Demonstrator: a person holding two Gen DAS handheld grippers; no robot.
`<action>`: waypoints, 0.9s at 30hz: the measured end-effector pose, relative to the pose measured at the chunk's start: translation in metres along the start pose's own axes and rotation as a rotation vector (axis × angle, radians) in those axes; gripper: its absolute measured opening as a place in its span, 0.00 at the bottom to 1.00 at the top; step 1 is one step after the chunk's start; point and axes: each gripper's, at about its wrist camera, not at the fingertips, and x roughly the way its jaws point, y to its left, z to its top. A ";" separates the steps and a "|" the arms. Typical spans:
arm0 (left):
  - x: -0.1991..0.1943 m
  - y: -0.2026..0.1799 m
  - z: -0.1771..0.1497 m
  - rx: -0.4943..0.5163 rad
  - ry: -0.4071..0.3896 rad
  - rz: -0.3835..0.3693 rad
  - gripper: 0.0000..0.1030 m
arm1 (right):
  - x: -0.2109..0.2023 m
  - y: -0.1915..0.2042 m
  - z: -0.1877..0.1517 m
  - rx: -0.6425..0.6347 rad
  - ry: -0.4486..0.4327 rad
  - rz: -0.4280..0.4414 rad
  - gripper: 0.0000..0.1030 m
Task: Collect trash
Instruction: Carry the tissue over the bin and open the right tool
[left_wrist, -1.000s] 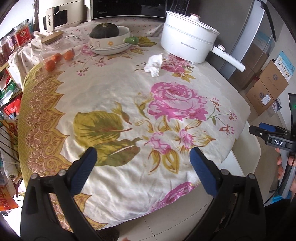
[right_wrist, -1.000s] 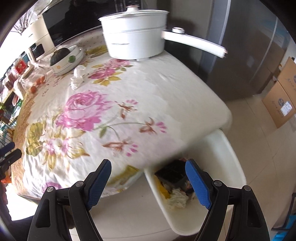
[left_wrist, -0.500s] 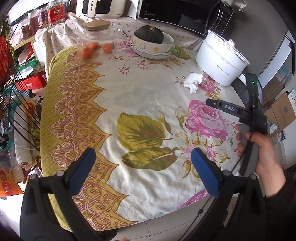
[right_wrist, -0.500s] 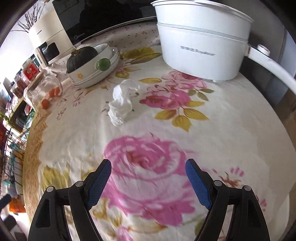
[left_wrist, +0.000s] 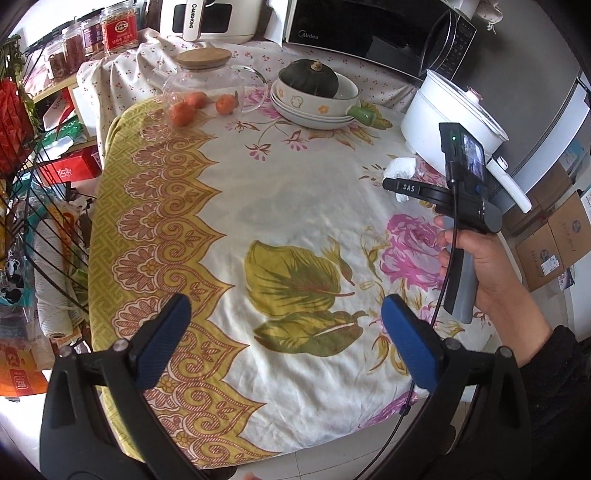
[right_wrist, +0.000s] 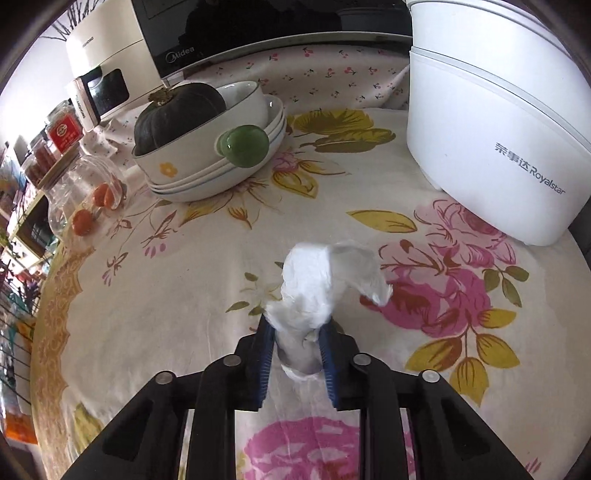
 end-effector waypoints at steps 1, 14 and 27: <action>0.000 -0.002 -0.001 0.007 0.004 0.000 0.99 | -0.008 -0.002 -0.003 -0.007 -0.008 0.006 0.21; -0.008 -0.051 -0.025 0.094 0.028 -0.113 0.99 | -0.135 -0.065 -0.087 -0.054 -0.044 -0.022 0.20; -0.005 -0.116 -0.054 0.228 0.057 -0.163 0.99 | -0.219 -0.185 -0.201 0.184 0.078 -0.162 0.20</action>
